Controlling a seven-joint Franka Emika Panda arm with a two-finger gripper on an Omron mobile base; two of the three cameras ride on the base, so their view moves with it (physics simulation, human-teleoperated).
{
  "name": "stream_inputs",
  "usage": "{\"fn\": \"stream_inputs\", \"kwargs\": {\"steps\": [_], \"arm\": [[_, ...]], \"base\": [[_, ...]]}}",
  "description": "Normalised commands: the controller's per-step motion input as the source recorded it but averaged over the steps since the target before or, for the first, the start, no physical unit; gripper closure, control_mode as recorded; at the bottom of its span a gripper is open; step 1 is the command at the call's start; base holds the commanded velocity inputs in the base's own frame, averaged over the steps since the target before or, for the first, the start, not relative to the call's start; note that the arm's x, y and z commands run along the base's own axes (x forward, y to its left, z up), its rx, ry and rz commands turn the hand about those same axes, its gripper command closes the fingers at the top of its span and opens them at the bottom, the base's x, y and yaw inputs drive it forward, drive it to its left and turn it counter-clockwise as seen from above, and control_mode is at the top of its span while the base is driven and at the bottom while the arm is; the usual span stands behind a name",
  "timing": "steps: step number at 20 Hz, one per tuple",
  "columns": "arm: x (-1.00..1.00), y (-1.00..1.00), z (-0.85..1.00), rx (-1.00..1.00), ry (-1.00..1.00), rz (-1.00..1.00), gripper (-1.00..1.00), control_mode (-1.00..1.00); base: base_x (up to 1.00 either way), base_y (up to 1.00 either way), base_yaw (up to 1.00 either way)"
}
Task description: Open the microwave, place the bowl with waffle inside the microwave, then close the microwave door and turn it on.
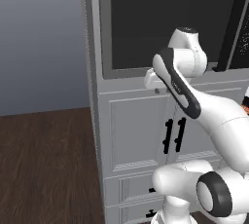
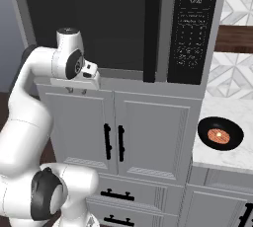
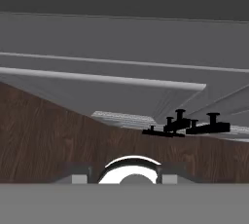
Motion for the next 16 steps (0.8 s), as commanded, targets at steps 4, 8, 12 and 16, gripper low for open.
{"fn": "stream_inputs", "kwargs": {"steps": [4,8,12,16], "arm": [[-0.33,-0.1,0.05,0.0,-0.16,0.0,-1.0,-1.0],[-0.94,-0.97,0.42,0.0,-0.58,-0.06,-1.0,-1.0],[-1.0,-1.0,0.7,0.0,-0.59,-0.06,-1.0,-1.0],[-0.72,-1.0,0.8,-0.01,-0.5,-0.13,-1.0,-1.0]], "base": [[0.0,0.0,0.0],[0.0,0.0,0.0],[0.0,0.0,0.0],[0.0,0.0,0.0]]}}
